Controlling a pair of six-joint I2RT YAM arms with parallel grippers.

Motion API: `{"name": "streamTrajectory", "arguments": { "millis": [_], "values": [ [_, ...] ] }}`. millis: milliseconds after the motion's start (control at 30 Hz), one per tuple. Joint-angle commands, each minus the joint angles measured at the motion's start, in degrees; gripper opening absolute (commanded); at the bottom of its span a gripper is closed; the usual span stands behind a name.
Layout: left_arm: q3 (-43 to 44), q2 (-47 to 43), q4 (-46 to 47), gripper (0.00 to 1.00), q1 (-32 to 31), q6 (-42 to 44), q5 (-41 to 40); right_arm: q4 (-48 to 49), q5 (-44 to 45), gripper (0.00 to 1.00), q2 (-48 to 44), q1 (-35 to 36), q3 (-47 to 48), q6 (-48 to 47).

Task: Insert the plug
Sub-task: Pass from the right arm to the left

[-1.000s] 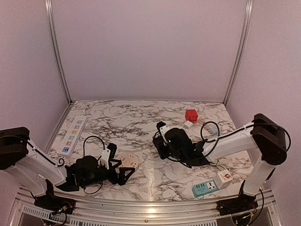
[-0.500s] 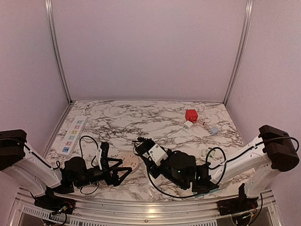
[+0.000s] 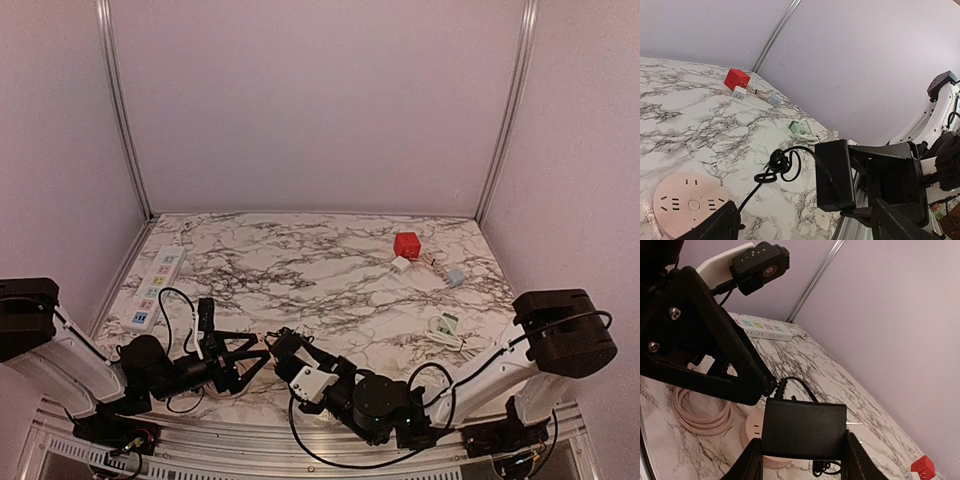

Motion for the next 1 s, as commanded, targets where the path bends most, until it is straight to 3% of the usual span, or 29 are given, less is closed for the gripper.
{"name": "streamTrajectory", "arguments": {
  "millis": [0,233,333,533,967],
  "values": [
    [0.19,1.47,5.52,0.91,-0.31,0.0,1.59,7.37,3.3,0.4,0.87,1.97,1.86,-4.99],
    [2.35,7.28,9.42,0.88,-0.31,-1.15,4.89,6.99,2.66,0.4,0.11,2.36,1.64,-4.25],
    [2.71,11.93,16.09,0.86,-0.28,-2.87,7.77,7.01,2.49,0.4,0.21,2.61,1.82,-4.6],
    [5.64,15.73,16.37,0.82,-0.36,-4.27,11.24,7.85,3.24,0.41,1.5,3.34,2.4,-5.98],
    [0.28,3.72,15.25,0.8,-0.37,-1.71,12.6,16.26,8.02,0.42,1.41,3.33,0.5,-10.25]
  ]
}}
